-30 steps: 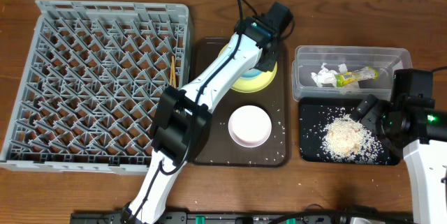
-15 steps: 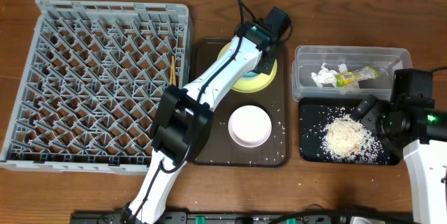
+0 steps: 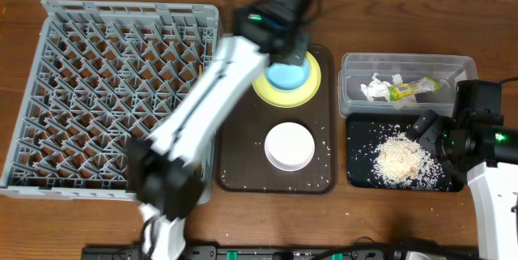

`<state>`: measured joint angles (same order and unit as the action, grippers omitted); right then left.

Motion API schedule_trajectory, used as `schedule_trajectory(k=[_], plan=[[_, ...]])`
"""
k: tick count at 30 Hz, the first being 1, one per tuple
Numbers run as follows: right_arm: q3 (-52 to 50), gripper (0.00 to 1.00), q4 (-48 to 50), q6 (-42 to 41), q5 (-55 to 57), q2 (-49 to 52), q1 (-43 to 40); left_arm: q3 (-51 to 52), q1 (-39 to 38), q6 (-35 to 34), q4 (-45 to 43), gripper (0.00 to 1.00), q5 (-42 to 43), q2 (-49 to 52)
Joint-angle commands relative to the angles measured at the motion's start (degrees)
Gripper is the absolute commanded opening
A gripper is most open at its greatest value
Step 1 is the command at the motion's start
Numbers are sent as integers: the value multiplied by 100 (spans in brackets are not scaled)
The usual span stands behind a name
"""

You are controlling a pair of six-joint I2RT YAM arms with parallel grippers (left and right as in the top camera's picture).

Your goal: Sort waste into correct bins and load items into the dishwasher

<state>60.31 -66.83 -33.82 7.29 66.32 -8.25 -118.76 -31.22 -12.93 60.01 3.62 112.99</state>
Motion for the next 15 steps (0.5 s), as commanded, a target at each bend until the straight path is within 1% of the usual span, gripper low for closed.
schedule_trajectory(k=[1, 4, 8, 11, 13, 15], plan=[[81, 99, -7, 22, 17, -33, -46, -83, 717, 315, 315, 7, 1537, -457], [81, 99, -7, 22, 20, -33, -46, -83, 1513, 717, 870, 7, 2828, -520], [81, 99, -4, 22, 17, -33, -46, 94, 2573, 1615, 1578, 7, 4601, -448], [81, 99, -4, 22, 17, -33, -46, 479, 3311, 2299, 1849, 7, 5908, -424], [81, 99, -7, 22, 17, -33, -46, 839, 3735, 2555, 1884, 7, 6376, -424], [81, 99, -4, 22, 17, -33, -46, 1266, 4118, 2739, 1875, 8, 6594, -422]])
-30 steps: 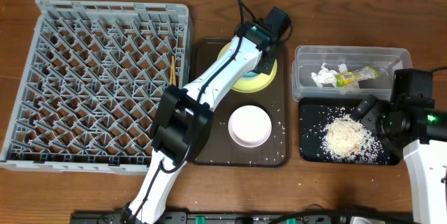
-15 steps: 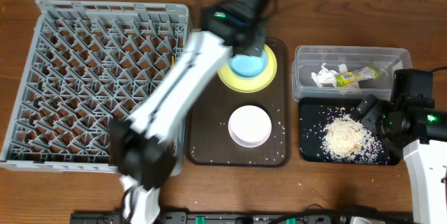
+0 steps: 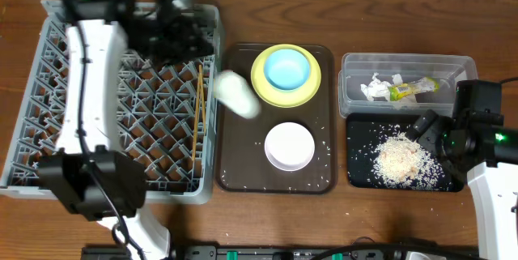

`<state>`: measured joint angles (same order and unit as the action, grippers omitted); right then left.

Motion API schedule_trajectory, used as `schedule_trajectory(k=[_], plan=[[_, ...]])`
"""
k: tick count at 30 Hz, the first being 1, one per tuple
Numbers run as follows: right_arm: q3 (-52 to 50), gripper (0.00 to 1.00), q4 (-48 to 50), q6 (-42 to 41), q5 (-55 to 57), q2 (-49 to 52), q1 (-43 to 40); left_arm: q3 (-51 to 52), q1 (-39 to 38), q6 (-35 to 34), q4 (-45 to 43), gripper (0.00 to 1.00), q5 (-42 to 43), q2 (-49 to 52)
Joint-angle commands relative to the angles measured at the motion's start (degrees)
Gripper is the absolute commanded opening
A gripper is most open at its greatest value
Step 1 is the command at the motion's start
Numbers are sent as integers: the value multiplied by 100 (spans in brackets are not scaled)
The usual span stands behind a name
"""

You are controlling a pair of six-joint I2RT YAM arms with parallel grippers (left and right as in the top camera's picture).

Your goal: Sort waste into correct bins and load items into the dishwasher

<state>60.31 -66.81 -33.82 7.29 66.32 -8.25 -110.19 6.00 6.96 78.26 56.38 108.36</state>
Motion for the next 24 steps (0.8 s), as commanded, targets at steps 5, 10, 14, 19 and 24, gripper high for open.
schedule_trajectory(k=[5, 10, 14, 19, 24], plan=[[81, 99, -7, 22, 17, -33, -46, 1252, 1067, 1108, 98, 8, 1408, 61], [81, 99, -7, 22, 17, -33, -46, 1292, 1113, 1722, 560, 8, 1104, 17], [81, 99, -7, 22, 17, -33, -46, 1290, 1029, 1722, 549, 26, 973, -107], [81, 99, -7, 22, 17, -33, -46, 1290, 994, 1650, 557, 47, 463, -557], [81, 99, -7, 22, 17, -33, -46, 1290, 1064, 745, 297, 63, -791, -1532]])
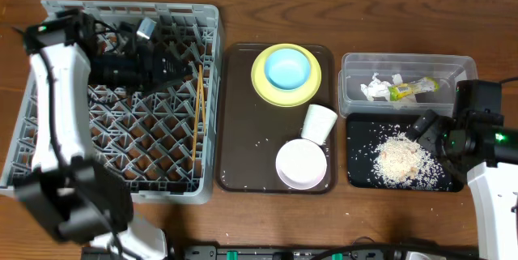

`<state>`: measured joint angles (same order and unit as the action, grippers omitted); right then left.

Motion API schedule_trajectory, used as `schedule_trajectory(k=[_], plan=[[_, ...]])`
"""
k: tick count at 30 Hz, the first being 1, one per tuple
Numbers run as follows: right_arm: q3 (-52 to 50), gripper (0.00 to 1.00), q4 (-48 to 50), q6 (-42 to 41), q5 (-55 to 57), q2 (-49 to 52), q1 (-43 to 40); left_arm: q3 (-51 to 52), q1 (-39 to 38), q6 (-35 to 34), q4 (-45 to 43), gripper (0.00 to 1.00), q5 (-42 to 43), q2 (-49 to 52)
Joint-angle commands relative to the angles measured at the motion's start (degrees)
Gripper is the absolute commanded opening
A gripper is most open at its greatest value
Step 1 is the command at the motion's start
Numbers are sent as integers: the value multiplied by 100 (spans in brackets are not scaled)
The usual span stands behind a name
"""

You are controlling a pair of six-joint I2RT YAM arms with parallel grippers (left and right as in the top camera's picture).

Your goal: Sort waste into correct bins and load items into the dishwasher

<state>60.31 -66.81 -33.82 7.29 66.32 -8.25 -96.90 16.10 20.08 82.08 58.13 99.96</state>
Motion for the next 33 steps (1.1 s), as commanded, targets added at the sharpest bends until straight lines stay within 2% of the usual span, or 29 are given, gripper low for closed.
schedule_trajectory(k=[1, 5, 6, 7, 12, 18, 21, 24, 26, 27, 33], plan=[[81, 99, -7, 24, 17, -33, -46, -39, 74, -868, -190, 65, -1342, -896], [81, 99, -4, 22, 20, -33, -46, -39, 144, -2439, -573, 71, -3624, -2092], [81, 99, 4, 22, 17, -33, -46, -39, 146, -2540, -605, 87, -3993, -2339], [81, 99, 2, 22, 20, -33, -46, -39, 146, -2533, -623, 88, -4201, -2575], [81, 99, 1113, 22, 271, -33, -46, -39, 146, -2531, -610, 90, -4301, -3578], [79, 99, 1513, 22, 221, -31, -46, -39, 146, -2531, -608, 94, -4301, -4478], [81, 99, 2011, 17, -1067, -33, -33, -39, 146, -2531, -608, 95, -4301, -4809], [81, 99, 1648, 72, -2583, -31, -31, -39, 146, -2531, -608, 95, -4301, -5031], [70, 99, 1521, 826, -3851, -15, -13, -39, 146, -2531, -605, 95, -4301, -5136], [59, 99, 1523, 953, -4212, 9, 42, -39, 146, -2531, -605, 95, -4301, -5169], [-227, 99, 1639, 946, -4332, 291, 951, -39, 146, -2531, -586, 96, -4301, -5206]])
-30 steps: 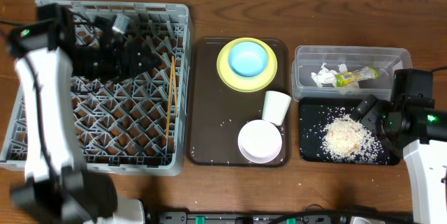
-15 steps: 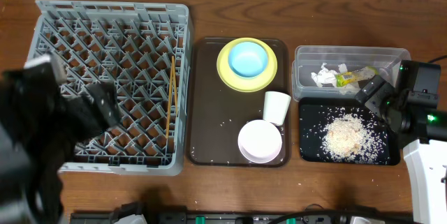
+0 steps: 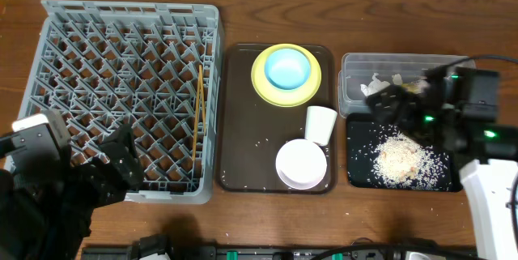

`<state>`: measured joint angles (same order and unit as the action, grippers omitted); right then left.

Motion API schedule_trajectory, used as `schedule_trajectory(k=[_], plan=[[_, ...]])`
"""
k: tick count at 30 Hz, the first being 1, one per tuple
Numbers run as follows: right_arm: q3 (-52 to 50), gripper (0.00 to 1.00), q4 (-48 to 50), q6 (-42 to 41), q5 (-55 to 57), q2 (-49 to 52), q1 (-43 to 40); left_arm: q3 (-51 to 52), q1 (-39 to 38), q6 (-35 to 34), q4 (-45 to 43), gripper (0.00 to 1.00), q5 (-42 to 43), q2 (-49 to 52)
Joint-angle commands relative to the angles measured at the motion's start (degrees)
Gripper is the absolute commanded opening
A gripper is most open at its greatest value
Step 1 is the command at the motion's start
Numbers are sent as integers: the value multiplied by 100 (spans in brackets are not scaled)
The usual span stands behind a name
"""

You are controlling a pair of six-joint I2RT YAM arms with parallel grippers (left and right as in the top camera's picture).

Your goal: Sort waste into correct bins and load items into the dishwasher

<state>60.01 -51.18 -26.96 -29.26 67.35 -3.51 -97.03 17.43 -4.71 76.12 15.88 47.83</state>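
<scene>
A white paper cup (image 3: 320,122) lies tilted on the brown tray (image 3: 243,155), touching a white bowl (image 3: 301,164). A blue bowl (image 3: 286,69) sits on a yellow plate (image 3: 263,88) at the tray's back. The grey dish rack (image 3: 121,57) holds a pair of chopsticks (image 3: 199,98). My left gripper (image 3: 120,161) hovers over the rack's front left corner. My right gripper (image 3: 379,100) points left over the near edge of the clear bin (image 3: 405,67). Neither gripper's jaws can be read.
The clear bin holds crumpled wrappers (image 3: 379,82). In front of it a black bin (image 3: 360,171) holds a heap of rice (image 3: 399,157). Loose rice grains dot the tray. The rack fills the table's left side.
My left arm was stretched across the rack's back left and is now drawn back to its front left corner. My right gripper has moved left and back, over the bins. Cup and bowl are unmoved.
My left arm first reached over the yellow plate, with the white bowl at the tray's centre. Then it was over the rack's back and a white cup showed blurred at the tray's left. Later the cup lay beside the bowl, which had shifted front right.
</scene>
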Motion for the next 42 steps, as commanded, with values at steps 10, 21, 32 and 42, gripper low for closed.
schedule_trajectory(k=[10, 21, 32, 42], plan=[[-1003, 63, 1950, -66, 125, 1147, 3270, -24, 13, -52, 11, 96, -76, 7], [-988, 37, 1998, 4, 3571, 1762, 5560, -26, 13, -52, 11, 96, -76, 7], [-935, 1, 2133, -35, 3713, 2651, 5792, -24, 13, -52, 11, 96, -76, 7], [446, 1, 2096, 787, 2614, 1635, 5727, -26, 13, -52, 11, 96, -76, 7]])
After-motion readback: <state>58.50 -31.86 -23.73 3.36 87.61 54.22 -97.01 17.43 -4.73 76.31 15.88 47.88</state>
